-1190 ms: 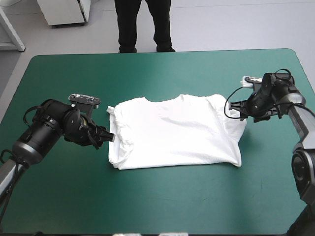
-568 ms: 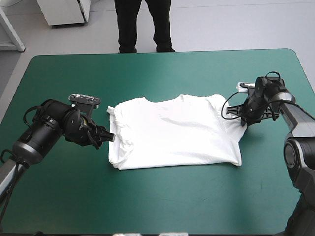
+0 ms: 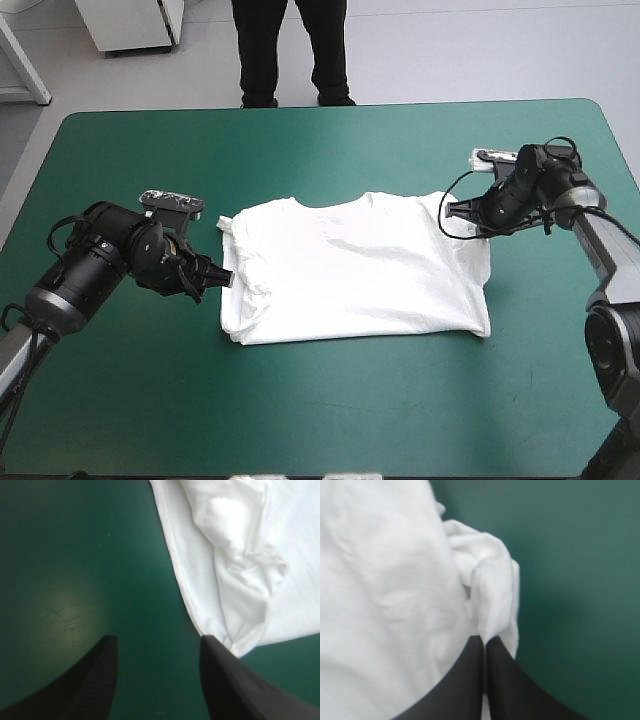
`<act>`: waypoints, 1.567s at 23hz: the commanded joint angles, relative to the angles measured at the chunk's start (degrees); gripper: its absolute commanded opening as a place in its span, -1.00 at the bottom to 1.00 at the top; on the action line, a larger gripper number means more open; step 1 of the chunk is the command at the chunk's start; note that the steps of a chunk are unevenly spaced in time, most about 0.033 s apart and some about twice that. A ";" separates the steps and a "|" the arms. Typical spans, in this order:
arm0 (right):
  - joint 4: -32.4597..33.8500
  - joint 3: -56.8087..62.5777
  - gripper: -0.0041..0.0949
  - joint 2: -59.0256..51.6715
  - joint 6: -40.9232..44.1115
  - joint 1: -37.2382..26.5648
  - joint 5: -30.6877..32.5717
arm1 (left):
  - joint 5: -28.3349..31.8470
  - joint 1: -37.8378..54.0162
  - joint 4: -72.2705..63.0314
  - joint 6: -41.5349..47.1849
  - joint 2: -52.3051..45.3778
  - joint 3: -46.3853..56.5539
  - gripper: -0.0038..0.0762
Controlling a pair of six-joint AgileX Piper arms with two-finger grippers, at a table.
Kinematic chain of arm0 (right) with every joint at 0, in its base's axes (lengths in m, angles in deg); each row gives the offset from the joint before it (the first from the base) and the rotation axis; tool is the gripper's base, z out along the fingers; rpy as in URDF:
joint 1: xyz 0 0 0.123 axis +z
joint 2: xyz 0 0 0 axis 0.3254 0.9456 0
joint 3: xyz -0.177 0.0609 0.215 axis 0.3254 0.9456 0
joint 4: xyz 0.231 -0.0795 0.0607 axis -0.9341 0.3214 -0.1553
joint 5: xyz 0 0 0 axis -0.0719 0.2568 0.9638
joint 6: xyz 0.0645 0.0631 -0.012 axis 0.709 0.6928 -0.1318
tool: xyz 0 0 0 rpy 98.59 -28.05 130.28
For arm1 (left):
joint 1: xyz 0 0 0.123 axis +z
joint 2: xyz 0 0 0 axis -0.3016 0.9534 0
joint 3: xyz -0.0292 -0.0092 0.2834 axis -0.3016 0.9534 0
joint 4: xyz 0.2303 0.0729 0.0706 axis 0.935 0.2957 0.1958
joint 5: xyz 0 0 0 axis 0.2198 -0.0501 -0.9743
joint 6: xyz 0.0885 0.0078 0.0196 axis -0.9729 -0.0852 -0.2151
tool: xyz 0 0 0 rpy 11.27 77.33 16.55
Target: Fold the cloth
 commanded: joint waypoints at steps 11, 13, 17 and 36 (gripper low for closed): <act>-8.68 -3.34 -0.95 -2.40 -1.03 15.11 -4.30 | 3.06 0.07 -3.14 0.70 -1.89 -1.38 0.01; -9.30 -3.34 -0.95 -0.22 -1.03 16.60 -5.13 | 3.06 0.07 -3.14 0.70 -1.89 -1.38 0.01; -11.82 -3.34 -0.43 3.06 -1.87 17.12 -3.75 | 3.06 0.07 -3.14 0.70 -1.89 -1.38 0.01; 10.70 6.80 0.08 -25.76 9.32 17.01 8.98 | -0.56 -0.04 -10.20 2.02 -1.89 -1.26 0.01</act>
